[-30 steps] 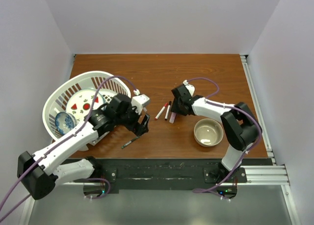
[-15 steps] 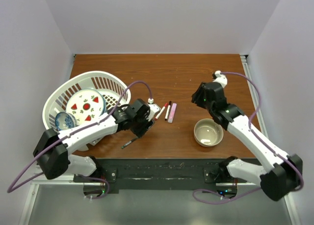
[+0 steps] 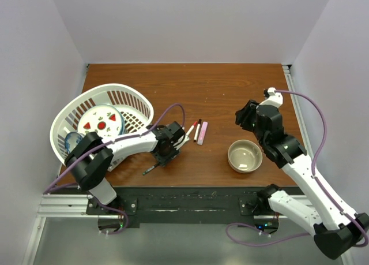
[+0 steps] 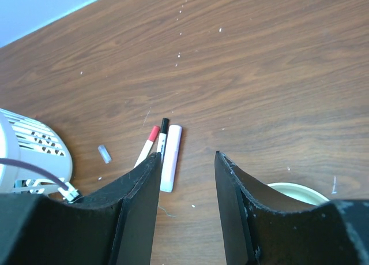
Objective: Insert the pens into the pen caps
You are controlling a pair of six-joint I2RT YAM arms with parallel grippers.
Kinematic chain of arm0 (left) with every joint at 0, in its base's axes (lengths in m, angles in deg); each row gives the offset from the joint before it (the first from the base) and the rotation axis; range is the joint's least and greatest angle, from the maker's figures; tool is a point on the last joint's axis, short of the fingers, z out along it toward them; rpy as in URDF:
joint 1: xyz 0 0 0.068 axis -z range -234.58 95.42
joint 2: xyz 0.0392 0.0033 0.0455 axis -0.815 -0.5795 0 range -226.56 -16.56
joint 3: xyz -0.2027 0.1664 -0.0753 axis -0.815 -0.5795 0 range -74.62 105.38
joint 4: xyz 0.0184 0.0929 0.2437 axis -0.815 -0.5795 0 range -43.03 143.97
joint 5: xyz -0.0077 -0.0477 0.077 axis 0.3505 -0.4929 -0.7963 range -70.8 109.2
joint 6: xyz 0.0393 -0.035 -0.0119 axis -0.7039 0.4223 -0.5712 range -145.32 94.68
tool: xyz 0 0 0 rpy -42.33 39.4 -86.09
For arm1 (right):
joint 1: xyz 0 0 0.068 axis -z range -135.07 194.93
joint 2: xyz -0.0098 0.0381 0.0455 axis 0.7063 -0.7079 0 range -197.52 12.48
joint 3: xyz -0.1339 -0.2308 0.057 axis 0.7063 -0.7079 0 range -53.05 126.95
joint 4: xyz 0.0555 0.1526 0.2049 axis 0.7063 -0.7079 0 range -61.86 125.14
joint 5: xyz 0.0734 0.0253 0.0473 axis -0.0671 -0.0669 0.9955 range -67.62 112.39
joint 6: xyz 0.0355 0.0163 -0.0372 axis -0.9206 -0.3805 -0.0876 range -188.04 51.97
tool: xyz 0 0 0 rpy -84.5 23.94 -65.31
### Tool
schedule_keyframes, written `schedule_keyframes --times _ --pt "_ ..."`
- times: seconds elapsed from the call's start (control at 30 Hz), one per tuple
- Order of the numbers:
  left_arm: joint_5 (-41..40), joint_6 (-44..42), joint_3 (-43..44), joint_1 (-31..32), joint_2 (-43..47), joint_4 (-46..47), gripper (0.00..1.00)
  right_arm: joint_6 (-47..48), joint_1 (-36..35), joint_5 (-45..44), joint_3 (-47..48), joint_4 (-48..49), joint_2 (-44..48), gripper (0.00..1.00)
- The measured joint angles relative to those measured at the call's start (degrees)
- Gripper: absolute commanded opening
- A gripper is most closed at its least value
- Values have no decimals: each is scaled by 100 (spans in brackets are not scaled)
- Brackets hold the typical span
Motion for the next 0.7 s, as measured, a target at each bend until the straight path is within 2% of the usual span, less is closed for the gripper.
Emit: schedule_keyframes --times 0.3,0.5,0.7 --pt "46 -4 68 0 -243 -70 43 142 0 -140 2 -129 273 46" --pt "151 -4 109 0 -334 -105 34 149 0 -140 31 -138 282 46" --pt "334 2 170 2 -422 -155 11 146 0 -133 46 -177 372 46"
